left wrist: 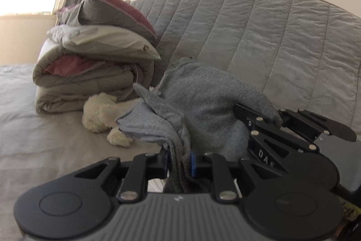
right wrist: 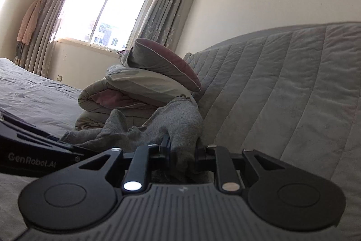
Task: Fold clothes
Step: 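Lower the shirt bundle onto the folded clothes stack and open both grippers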
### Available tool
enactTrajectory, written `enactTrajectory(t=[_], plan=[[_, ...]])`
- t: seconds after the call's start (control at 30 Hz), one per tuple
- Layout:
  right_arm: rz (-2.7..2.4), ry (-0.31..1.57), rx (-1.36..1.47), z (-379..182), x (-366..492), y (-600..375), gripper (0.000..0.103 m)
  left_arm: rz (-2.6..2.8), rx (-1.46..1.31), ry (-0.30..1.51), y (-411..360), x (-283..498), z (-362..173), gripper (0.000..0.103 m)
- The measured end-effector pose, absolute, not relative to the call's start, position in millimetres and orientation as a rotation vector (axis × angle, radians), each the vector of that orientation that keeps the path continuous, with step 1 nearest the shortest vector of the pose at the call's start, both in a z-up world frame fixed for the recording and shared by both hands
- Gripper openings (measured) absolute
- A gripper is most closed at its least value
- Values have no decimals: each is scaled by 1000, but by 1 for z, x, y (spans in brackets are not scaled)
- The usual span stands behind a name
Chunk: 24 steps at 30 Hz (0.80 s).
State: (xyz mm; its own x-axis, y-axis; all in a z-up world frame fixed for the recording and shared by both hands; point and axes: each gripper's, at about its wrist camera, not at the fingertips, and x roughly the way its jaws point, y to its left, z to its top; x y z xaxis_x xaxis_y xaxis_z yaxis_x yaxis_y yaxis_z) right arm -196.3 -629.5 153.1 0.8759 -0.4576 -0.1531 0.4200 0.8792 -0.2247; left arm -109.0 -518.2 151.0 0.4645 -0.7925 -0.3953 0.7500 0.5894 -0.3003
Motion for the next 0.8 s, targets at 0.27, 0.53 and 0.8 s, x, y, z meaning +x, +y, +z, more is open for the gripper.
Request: enactTrajectory(t=[0.27,0.53,0.8], plan=[[-488,390,133,82,-206,-687,20,-1000,-331,806,-522,-96,73,35],[-598,412,122,91,-213,-688,40,-977,-300,828,-509,-88,83,48],[-709,483,90,102,-235,-684,56,-891,-219,839,-494,-93,94,52]])
